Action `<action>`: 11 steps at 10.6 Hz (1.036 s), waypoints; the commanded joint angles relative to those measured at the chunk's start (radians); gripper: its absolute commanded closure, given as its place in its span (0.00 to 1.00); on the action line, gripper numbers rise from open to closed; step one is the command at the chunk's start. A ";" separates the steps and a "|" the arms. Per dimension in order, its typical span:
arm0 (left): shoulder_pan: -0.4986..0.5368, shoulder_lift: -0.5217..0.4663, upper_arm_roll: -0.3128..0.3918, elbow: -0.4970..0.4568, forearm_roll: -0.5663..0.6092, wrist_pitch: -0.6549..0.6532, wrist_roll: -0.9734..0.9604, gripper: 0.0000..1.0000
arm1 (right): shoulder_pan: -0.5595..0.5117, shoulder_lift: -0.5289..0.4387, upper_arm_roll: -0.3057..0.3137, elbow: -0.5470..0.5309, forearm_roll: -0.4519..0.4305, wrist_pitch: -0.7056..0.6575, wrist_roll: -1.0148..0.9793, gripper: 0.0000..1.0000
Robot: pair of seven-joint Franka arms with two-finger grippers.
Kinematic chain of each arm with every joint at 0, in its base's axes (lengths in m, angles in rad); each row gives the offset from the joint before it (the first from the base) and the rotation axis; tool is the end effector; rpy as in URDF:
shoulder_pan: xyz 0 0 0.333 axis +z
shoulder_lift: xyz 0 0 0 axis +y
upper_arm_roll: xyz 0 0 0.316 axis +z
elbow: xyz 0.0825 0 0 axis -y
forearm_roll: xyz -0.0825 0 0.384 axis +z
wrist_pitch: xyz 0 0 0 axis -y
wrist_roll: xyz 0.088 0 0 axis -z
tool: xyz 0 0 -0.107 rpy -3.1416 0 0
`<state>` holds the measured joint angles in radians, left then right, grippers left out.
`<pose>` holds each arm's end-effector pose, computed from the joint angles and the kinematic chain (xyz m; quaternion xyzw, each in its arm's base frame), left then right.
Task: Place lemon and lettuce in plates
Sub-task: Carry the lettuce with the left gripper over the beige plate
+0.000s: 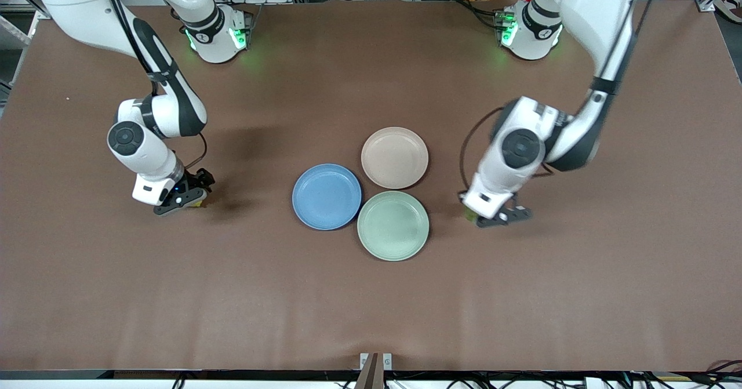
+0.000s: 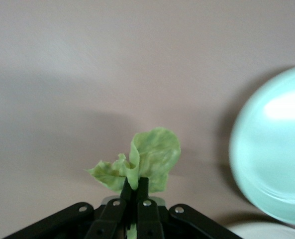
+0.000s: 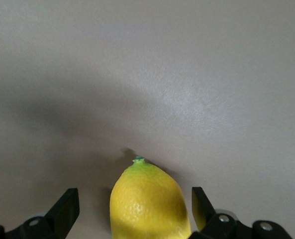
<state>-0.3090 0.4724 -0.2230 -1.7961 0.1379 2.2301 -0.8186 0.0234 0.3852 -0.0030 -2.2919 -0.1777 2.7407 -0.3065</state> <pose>0.5669 -0.3160 0.2896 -0.9937 -0.1113 0.0072 0.0101 0.5348 0.0178 0.1870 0.9691 0.2416 0.0259 0.0419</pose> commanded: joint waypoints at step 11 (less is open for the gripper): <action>-0.193 0.106 -0.064 0.162 0.031 -0.021 -0.444 0.00 | -0.013 -0.075 0.009 0.073 -0.019 -0.209 -0.045 1.00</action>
<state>-0.5117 0.6090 -0.3043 -1.6664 0.1394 2.2291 -1.2510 0.0155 0.3642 -0.0016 -2.2646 -0.1790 2.6606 -0.3398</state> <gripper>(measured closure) 0.317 0.374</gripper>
